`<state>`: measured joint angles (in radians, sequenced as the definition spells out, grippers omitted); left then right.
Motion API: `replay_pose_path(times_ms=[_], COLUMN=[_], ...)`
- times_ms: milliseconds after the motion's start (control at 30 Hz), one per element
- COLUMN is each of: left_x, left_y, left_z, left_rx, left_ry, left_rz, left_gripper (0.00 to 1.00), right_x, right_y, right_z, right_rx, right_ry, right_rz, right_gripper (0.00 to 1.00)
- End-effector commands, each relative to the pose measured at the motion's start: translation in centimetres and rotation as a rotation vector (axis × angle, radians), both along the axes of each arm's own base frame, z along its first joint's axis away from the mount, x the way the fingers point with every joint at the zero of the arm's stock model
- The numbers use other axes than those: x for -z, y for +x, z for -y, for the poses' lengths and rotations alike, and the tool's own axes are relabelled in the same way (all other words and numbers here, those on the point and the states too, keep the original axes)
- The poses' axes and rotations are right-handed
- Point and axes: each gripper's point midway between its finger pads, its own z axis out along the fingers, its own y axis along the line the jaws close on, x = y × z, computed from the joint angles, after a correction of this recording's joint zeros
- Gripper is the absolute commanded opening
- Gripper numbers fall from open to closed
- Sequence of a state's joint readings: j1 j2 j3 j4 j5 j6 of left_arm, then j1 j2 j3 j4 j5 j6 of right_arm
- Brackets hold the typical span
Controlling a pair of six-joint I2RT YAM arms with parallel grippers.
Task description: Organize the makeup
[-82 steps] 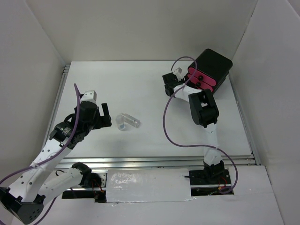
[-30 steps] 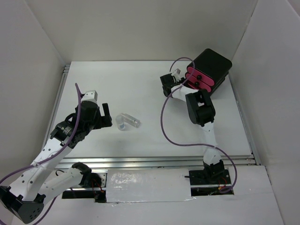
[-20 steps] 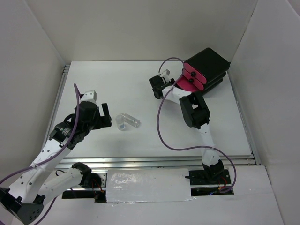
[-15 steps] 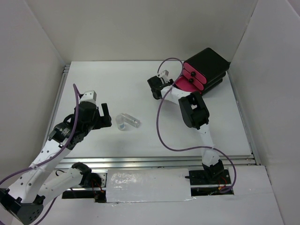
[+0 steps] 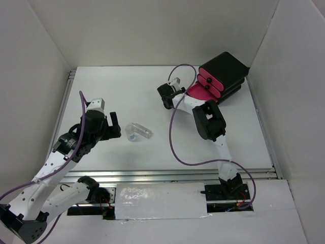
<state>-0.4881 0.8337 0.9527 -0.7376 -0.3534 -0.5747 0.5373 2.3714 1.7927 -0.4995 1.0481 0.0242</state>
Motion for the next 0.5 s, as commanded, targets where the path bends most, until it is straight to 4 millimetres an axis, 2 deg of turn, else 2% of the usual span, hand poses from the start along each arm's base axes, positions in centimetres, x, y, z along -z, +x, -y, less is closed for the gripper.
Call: replay_pose_path(times_ms=[0, 67, 100, 133, 167, 200, 233, 400, 467], left_x=[-0.6, -0.6, -0.6, -0.5, -0.5, -0.4, -0.4, 0.2, 0.5], left_y=[0.3, 0.3, 0.3, 0.3, 0.4, 0.4, 0.4, 0.7, 1.2], left_z=[0.1, 0.1, 0.0, -0.1, -0.1, -0.2, -0.3, -0.9, -1.3], left_rx=[0.011, 0.008, 0.004, -0.001, -0.008, -0.012, -0.020, -0.107, -0.184], left_ry=[-0.001, 0.001, 0.001, 0.005, 0.005, 0.005, 0.011, 0.013, 0.007], left_rz=[0.033, 0.033, 0.031, 0.030, 0.027, 0.026, 0.023, -0.021, -0.037], left_gripper=[0.99, 0.99, 0.99, 0.99, 0.99, 0.99, 0.99, 0.99, 0.99], right_x=[-2.4, -3.4, -3.7, -4.6, -5.0, -5.3, -6.4, -10.0, -12.4], right_y=[-0.1, -0.2, -0.3, -0.4, -0.7, -0.8, -1.2, -3.0, -4.5], right_z=[-3.4, -4.2, -4.3, -4.6, -5.3, -5.6, -5.8, -7.5, -7.6], right_rx=[-0.058, -0.069, -0.071, -0.074, -0.087, -0.094, -0.103, -0.158, -0.163], right_ry=[0.149, 0.174, 0.185, 0.207, 0.235, 0.257, 0.293, 0.477, 0.566], right_rz=[0.038, 0.053, 0.058, 0.067, 0.059, 0.055, 0.064, 0.083, 0.117], right_gripper=[0.40, 0.49, 0.62, 0.69, 0.86, 0.96, 1.00, 1.00, 1.00])
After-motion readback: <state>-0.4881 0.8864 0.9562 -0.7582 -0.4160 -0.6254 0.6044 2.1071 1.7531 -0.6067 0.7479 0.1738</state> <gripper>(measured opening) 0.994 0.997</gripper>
